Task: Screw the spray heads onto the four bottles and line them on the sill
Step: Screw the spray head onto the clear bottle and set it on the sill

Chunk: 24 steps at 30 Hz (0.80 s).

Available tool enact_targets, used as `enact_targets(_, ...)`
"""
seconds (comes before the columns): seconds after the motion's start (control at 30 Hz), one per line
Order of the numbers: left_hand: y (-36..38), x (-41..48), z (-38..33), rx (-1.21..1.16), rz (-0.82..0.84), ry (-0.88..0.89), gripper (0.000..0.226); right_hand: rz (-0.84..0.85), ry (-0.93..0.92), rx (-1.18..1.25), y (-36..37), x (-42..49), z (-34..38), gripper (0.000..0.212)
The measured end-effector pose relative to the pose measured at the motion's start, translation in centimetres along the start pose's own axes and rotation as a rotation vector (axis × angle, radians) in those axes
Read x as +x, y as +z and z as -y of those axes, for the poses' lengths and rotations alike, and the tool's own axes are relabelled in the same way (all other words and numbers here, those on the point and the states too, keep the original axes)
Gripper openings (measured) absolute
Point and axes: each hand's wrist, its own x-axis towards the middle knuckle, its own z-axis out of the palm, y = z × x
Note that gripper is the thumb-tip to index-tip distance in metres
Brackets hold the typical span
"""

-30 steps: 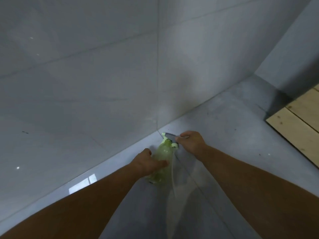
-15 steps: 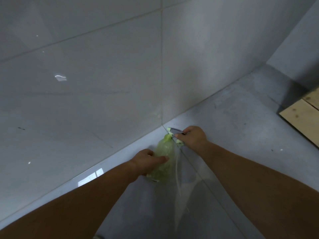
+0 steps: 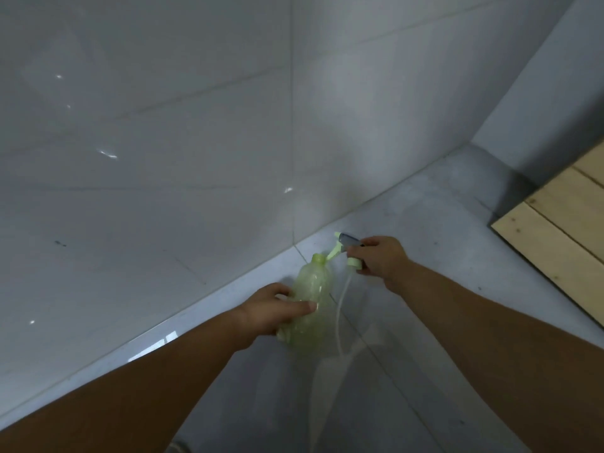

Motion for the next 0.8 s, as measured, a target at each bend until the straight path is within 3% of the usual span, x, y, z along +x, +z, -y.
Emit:
enact_targets(0.07,0.5,-1.7,-1.3,-0.017,0.025,0.039,0.086,-0.017,-0.022,0.048,-2.5,-1.9,1.7,0.008)
enact_targets(0.13,1.1,-3.6,-2.9,-0.024,0.059,0.081,0.09,-0.038,-0.062,0.069,-5.4,-4.0,3.5,0.016)
enact_targets(0.47,3.3,-15.0,-9.5,0.156,0.152,0.271,0.064,-0.217,-0.327,0.187,-16.3,-17.0,12.9,0.031)
enact_targets(0.6,3.4,-20.0,-11.9,0.233,0.142,0.365,0.048,-0.352,-0.505,0.285,-19.7,-23.7,16.9,0.02)
enact_targets(0.8,3.9,-25.4,-14.2,0.267,0.142,0.476,0.058,-0.471,-0.64,0.51,-24.1,-31.7,20.4,0.026)
